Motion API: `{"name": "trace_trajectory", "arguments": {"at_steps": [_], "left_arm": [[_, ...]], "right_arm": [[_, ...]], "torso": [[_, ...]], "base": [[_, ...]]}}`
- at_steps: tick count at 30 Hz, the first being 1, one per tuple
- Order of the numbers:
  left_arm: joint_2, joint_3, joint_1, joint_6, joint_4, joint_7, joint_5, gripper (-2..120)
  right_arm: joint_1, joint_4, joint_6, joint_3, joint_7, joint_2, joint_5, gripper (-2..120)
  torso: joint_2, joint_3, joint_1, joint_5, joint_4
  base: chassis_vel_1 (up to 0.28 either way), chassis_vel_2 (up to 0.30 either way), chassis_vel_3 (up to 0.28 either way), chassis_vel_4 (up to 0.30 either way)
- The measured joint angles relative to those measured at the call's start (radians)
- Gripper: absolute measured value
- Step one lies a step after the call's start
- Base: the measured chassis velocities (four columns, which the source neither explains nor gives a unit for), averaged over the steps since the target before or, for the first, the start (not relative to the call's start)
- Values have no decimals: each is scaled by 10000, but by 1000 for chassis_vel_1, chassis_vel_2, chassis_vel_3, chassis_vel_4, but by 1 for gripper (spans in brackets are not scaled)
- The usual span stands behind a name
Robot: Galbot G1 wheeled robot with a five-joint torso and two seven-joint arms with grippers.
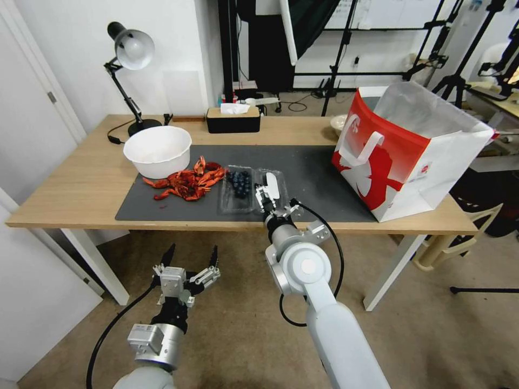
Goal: Close the takeout container lid, then place the container into the takeout bag.
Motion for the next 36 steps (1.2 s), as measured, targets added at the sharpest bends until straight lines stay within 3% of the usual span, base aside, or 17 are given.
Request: {"name": "trace_trajectory", "arguments": {"at_steps": [19, 26, 36], "left_arm": [[-14, 16, 30, -64, 2, 3, 44, 100], [-15, -14, 64, -132, 42, 4, 44, 100], [-25, 19, 59, -182, 91, 0, 41, 100]], "right_arm": [[674, -675, 19, 113, -37, 19, 18, 100], [747, -808, 13, -45, -1139, -194, -2186, 100], [951, -1284, -2, -348, -2613, -831, -4095, 100]], "torso": [[-2, 0, 0, 0, 0], [-2, 0, 0, 0, 0], [-2, 1, 0, 1, 1]], "base": [[0, 0, 0, 0], [0, 0, 0, 0], [0, 0, 0, 0]]}}
